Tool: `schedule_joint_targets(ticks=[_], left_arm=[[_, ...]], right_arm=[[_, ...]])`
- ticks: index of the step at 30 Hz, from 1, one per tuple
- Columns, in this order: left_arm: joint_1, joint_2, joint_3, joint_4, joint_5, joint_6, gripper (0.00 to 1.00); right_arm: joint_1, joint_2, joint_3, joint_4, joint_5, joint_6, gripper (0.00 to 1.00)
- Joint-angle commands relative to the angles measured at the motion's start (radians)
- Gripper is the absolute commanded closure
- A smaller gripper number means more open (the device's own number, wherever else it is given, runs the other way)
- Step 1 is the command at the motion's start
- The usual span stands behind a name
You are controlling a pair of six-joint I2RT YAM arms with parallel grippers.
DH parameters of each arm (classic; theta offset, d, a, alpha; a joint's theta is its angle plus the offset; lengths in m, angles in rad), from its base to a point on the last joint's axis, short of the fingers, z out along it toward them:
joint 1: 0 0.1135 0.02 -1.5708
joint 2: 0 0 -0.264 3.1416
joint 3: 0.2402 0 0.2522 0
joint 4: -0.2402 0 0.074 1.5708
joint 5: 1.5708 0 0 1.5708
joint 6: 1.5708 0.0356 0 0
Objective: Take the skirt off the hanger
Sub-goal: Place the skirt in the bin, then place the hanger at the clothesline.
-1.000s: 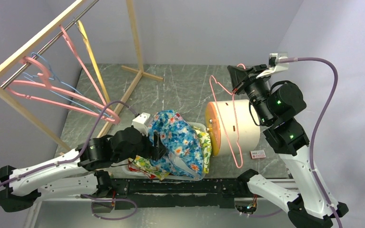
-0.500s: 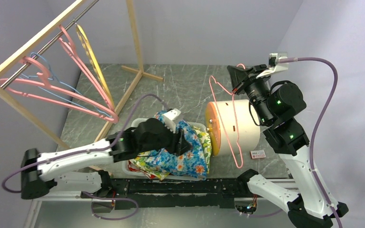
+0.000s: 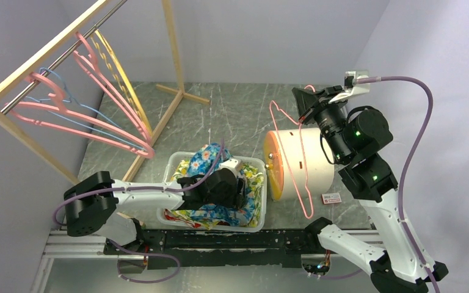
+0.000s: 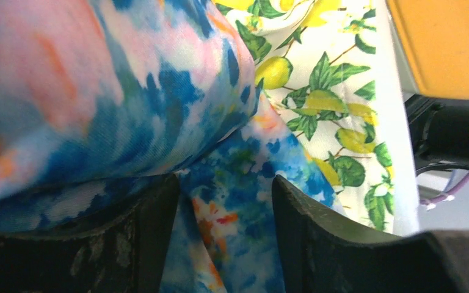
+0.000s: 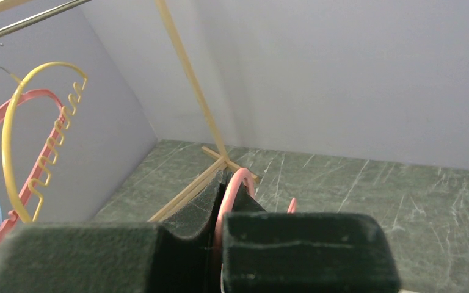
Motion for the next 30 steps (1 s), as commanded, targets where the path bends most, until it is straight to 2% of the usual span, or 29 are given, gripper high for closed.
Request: schedule_joint_targets(ticks=[1,8,13,17,21,25,28,30], left_arm=[[0.004,0.012,-0.042,-0.085,-0.015,-0.043,0.33],[-0.022,-0.129,0.122,-0.164,-0.050,0.078,0.28],[-0.067,-0.186,0.279,-0.187,-0.011,0.219,0.22],[-0.101,-0.258,0.327,-0.179,0.004,0.282,0.22],[-0.108,-0.340,0.344,-0.128,0.003,0.308,0.25],[-0.110,-0.393,0.381,-0.138,-0.024,0.397,0.27],[-0.110,-0.390,0.438,-0.211,-0.059,0.476,0.30],[-0.111,-0.390,0.466,-0.247,-0.086,0.505,0.33]], right_arm=[[-0.003,-0.015,-0.016,0.008,-0.005,-0.008,1.00],[-0.004,0.014,0.001,-0.006,-0.044,-0.001,1.00],[-0.003,0.040,0.018,-0.033,-0.079,-0.002,1.00],[-0.004,0.067,0.036,-0.052,-0.151,0.011,1.00],[-0.003,0.113,0.055,-0.045,-0.349,0.031,1.00],[-0.003,0.182,0.091,-0.058,-0.544,0.068,1.00],[-0.003,0.253,0.150,-0.088,-0.749,0.104,1.00],[-0.004,0.290,0.173,-0.112,-0.832,0.123,1.00]])
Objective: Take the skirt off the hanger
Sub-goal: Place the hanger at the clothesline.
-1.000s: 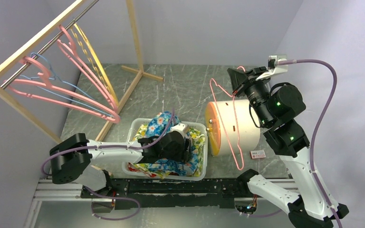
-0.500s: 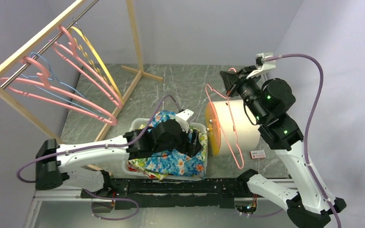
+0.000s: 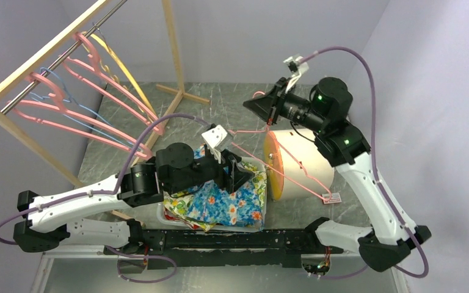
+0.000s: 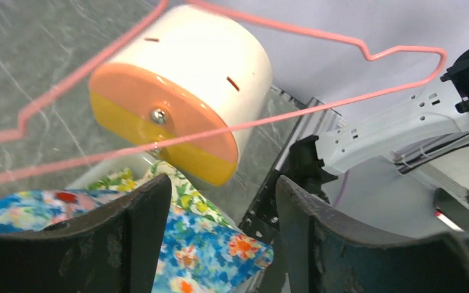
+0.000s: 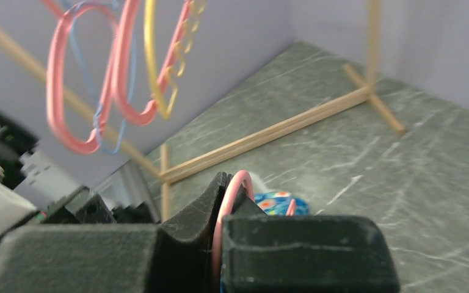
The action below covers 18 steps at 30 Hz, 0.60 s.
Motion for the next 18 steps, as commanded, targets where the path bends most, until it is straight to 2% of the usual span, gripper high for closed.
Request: schedule_joint_targets(ticks=[1,5,9,13,18], left_arm=[[-0.007,-0.013,0.062,-0.070,-0.070,0.122,0.34],[-0.007,-0.068,0.026,-0.035,-0.100,0.171,0.39],[-0.007,-0.090,0.007,-0.028,-0.129,0.223,0.31],[-0.007,-0.069,-0.031,0.033,-0.085,0.282,0.27],[-0.007,-0.029,-0.064,0.123,-0.124,0.238,0.33]], right_arm=[[-0.004,0.064,0.061,-0.048,-0.305,0.065,1.00],[-0.003,0.069,0.031,-0.053,-0.360,0.085,1.00],[-0.003,0.088,-0.006,-0.040,-0.458,0.114,1.00],[-0.004,0.093,-0.043,0.024,-0.534,0.176,1.00],[-0.004,0.075,-0.099,0.138,-0.642,0.270,1.00]])
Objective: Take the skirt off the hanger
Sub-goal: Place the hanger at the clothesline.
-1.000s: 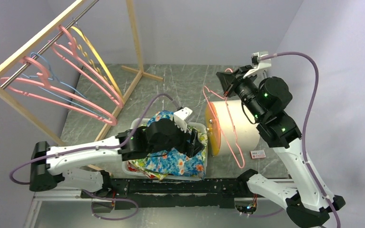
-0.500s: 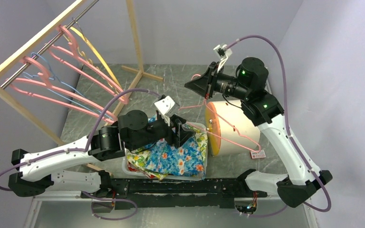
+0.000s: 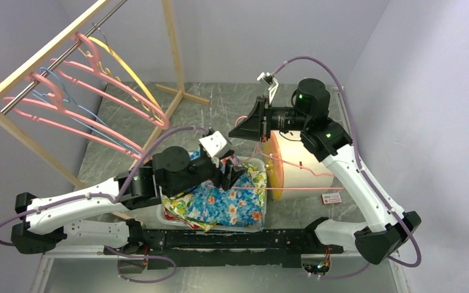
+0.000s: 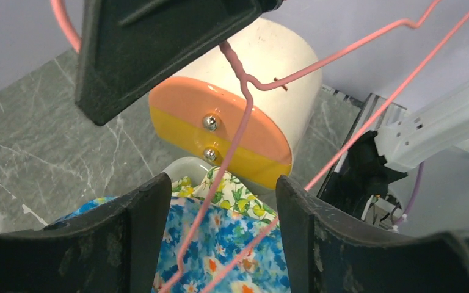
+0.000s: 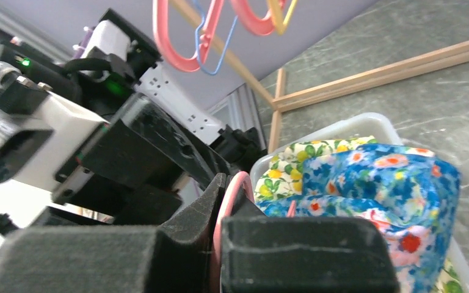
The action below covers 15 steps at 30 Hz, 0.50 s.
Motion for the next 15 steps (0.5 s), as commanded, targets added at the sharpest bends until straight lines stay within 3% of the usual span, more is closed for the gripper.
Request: schedule_joint_targets(ticks=[1,6,12,15], left_arm=[[-0.005,0.042,-0.032,0.108,-0.012,0.009,0.34],[-0.005,0.098,-0.016,0.126,0.099,0.033,0.44],[-0.004,0.111,-0.023,0.126,0.056,0.034,0.72],[-0.005,0.097,-0.040,0.118,0.031,0.055,0.85]], right_arm=[[-0.003,-0.023,-0.047,0.139,-0.154,0.115,1.00],[-0.003,-0.040,-0.081,0.157,-0.160,0.140,1.00],[-0.003,-0.057,-0.113,0.181,-0.166,0.166,1.00],[-0.003,-0.059,-0.088,0.065,-0.117,0.091,1.00]])
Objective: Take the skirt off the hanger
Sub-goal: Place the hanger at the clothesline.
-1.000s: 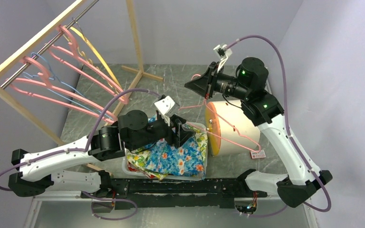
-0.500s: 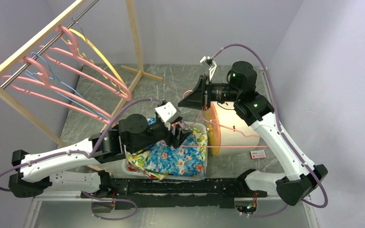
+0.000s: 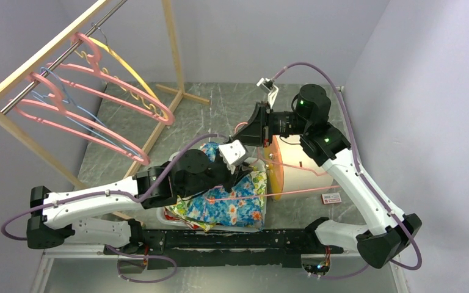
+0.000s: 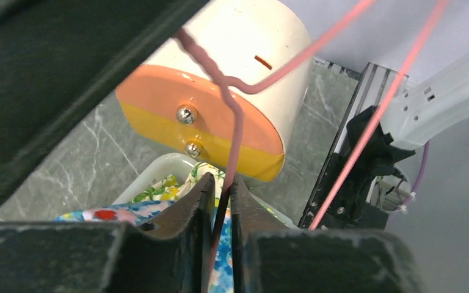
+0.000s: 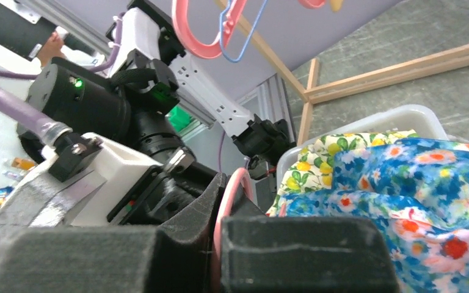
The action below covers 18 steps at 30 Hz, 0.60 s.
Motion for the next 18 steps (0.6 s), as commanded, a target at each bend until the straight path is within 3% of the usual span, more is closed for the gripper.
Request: schedule_joint_targets(ticks=[1,4,6,9,13,18], left_arm=[[-0.004,-0.026,-0.012,0.034,-0.042,0.037,0.89],[-0.004,-0.037,-0.012,-0.010,-0.099,0.058,0.93],[-0.004,-0.045,-0.011,-0.041,-0.101,0.088,0.93],[-0.006,-0.067,-0.020,-0.087,-0.078,0.146,0.93],[-0.007,-0.131,-0.047,-0.117,-0.069,0.209,0.93],[-0.007,-0.230,-0.074,-0.136,-0.035,0.278,0.93]], right_arm=[[-0.003,-0.024,0.045,-0.160,0.077,-0.091,1.00],[-0.003,-0.025,0.116,-0.376,0.263,-0.217,0.71],[-0.004,-0.038,0.139,-0.472,0.344,-0.268,0.46],[-0.003,-0.086,0.158,-0.592,0.456,-0.344,0.18],[-0.003,-0.173,0.183,-0.744,0.611,-0.417,0.01],[0.016,-0.267,0.227,-0.888,0.600,-0.489,0.00]])
